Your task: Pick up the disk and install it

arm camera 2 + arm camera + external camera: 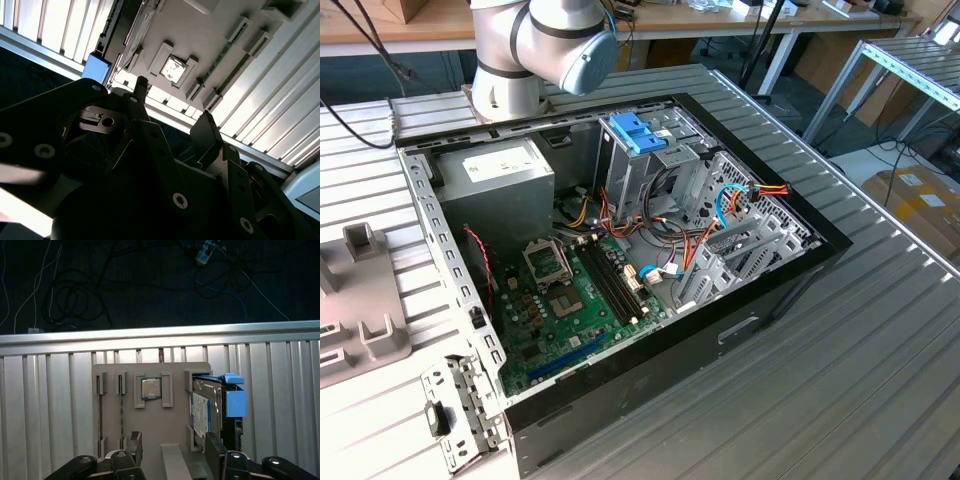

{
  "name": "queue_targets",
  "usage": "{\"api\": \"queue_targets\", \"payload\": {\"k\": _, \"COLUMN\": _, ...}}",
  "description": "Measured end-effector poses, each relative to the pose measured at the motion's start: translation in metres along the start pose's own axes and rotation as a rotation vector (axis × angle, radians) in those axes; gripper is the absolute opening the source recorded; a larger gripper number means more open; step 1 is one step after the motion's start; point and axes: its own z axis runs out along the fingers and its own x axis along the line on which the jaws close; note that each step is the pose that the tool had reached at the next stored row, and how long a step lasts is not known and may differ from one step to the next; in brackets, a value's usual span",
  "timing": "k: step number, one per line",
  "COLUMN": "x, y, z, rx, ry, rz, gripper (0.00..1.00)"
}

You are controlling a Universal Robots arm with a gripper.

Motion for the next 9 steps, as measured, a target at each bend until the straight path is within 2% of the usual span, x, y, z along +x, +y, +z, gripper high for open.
{"api": "queue_targets", "payload": {"k": 9, "x": -0.0046, "y": 0.0023, "z": 0.0034, "rx": 0.0000, "ry": 0.0000, "rz": 0.000, "gripper": 0.62}}
